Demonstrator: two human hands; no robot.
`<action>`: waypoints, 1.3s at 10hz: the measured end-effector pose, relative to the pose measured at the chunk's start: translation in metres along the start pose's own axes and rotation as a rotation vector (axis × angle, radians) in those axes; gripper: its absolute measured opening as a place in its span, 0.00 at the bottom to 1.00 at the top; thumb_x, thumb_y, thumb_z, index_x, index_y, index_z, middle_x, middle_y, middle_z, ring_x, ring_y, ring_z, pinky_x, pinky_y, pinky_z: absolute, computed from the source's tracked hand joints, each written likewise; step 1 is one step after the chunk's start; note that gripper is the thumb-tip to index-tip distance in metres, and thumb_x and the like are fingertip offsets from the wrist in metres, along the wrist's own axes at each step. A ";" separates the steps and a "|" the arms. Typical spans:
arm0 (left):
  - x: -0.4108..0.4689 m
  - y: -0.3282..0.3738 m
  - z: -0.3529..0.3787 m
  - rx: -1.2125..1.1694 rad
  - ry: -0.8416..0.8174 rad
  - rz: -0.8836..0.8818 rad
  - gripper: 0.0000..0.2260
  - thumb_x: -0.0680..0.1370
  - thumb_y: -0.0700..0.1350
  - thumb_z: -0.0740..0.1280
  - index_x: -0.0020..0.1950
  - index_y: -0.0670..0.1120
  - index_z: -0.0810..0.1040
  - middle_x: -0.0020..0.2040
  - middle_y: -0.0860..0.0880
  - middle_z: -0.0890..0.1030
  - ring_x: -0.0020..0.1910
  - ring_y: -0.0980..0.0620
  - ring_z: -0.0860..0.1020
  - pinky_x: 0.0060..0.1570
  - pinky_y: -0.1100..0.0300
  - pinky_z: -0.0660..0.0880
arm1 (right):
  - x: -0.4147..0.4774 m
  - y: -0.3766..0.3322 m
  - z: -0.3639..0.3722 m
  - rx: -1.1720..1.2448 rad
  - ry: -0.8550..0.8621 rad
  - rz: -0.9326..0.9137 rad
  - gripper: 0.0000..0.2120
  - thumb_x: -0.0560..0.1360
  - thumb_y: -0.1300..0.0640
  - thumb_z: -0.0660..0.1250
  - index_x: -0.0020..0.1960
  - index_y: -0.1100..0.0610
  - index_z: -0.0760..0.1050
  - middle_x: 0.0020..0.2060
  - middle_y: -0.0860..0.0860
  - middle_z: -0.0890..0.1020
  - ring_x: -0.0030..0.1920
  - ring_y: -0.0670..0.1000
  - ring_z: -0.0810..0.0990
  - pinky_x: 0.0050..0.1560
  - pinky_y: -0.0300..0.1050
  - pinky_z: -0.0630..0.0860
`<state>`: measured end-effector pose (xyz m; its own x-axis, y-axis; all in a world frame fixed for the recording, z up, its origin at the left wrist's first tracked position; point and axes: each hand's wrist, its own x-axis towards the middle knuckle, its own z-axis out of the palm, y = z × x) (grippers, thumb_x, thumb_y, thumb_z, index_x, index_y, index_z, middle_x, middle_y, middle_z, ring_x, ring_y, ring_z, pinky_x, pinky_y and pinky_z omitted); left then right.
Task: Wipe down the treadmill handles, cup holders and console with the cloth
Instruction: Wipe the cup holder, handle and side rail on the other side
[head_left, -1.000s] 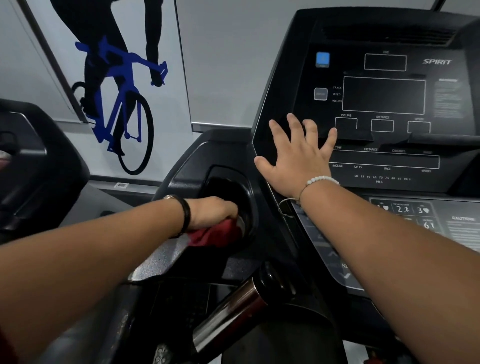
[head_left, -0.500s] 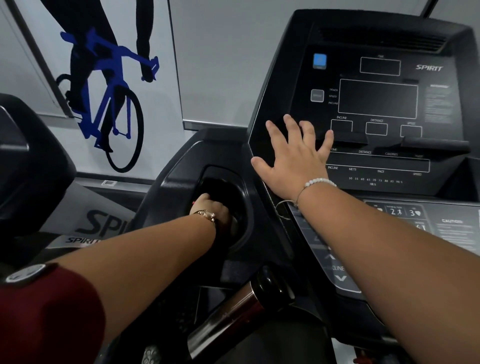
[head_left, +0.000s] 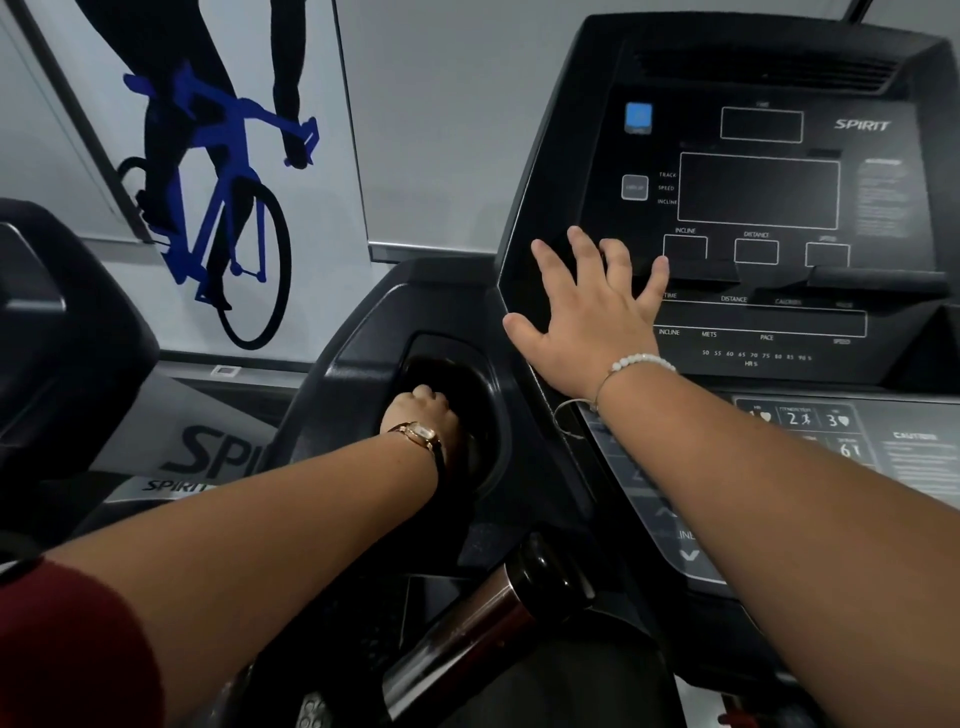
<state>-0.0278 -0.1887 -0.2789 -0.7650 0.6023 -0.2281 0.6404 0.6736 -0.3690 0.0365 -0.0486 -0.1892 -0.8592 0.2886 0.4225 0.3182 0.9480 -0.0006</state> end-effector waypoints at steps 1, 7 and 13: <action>0.004 0.001 -0.005 -0.219 -0.081 0.027 0.17 0.80 0.52 0.57 0.65 0.49 0.74 0.63 0.47 0.76 0.63 0.45 0.70 0.61 0.54 0.70 | 0.000 0.000 -0.001 -0.004 -0.004 0.002 0.34 0.73 0.34 0.52 0.76 0.45 0.51 0.76 0.51 0.52 0.75 0.57 0.48 0.69 0.69 0.38; -0.022 -0.003 -0.026 -0.211 -0.382 0.219 0.18 0.79 0.44 0.62 0.69 0.46 0.69 0.66 0.47 0.74 0.64 0.46 0.73 0.51 0.59 0.71 | 0.001 0.000 0.000 -0.009 0.005 -0.001 0.35 0.73 0.34 0.53 0.76 0.46 0.51 0.76 0.51 0.53 0.75 0.58 0.49 0.69 0.70 0.39; 0.009 0.025 -0.026 0.130 -0.297 0.014 0.19 0.81 0.47 0.55 0.73 0.49 0.64 0.71 0.52 0.67 0.70 0.49 0.66 0.63 0.56 0.66 | 0.000 0.002 -0.001 0.012 -0.006 -0.012 0.34 0.73 0.34 0.52 0.76 0.45 0.51 0.76 0.51 0.52 0.75 0.57 0.48 0.69 0.69 0.38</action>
<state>-0.0165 -0.1555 -0.2668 -0.7551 0.4466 -0.4800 0.6514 0.5941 -0.4720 0.0372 -0.0466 -0.1886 -0.8653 0.2781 0.4171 0.3034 0.9529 -0.0061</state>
